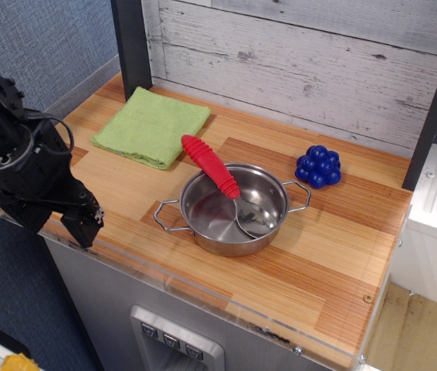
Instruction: Place red spoon on the green cloth
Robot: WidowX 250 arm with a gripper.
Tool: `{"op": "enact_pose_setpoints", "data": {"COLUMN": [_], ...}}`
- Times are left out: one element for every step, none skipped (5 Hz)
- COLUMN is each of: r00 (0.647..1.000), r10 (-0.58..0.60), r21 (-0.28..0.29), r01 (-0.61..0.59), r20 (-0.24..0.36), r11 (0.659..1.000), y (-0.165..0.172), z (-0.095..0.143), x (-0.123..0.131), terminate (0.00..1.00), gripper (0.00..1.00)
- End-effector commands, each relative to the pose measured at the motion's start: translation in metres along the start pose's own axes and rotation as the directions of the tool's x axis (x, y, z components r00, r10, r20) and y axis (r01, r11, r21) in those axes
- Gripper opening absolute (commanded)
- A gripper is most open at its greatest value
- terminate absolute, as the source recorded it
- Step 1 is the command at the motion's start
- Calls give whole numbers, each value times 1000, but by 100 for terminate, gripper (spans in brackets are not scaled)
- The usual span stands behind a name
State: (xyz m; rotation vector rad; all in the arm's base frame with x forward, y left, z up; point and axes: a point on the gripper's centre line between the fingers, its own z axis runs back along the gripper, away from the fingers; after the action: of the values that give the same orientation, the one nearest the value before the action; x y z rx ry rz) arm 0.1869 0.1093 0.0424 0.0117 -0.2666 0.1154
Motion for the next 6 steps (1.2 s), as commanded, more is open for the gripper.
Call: {"op": "enact_pose_setpoints", "data": {"r00": [1000,1000,997,976,926,820], "r10": [0,24,71,214,369,563], "r21": [0,14,34,60,106,80], "r01": [0,-24,-72,-216,-376,-571], "r20": [0,21,32,29,81,103], "r11": [1000,1000,997,975,920,817], "y": [0,-3,-10,-28,-49,-62], "z": [0,14,32,40,42,43], "x": [0,8,22,44,70,93], "terminate": [0,0,0,0,0,0], "gripper": [100,100,100,100,100,100]}}
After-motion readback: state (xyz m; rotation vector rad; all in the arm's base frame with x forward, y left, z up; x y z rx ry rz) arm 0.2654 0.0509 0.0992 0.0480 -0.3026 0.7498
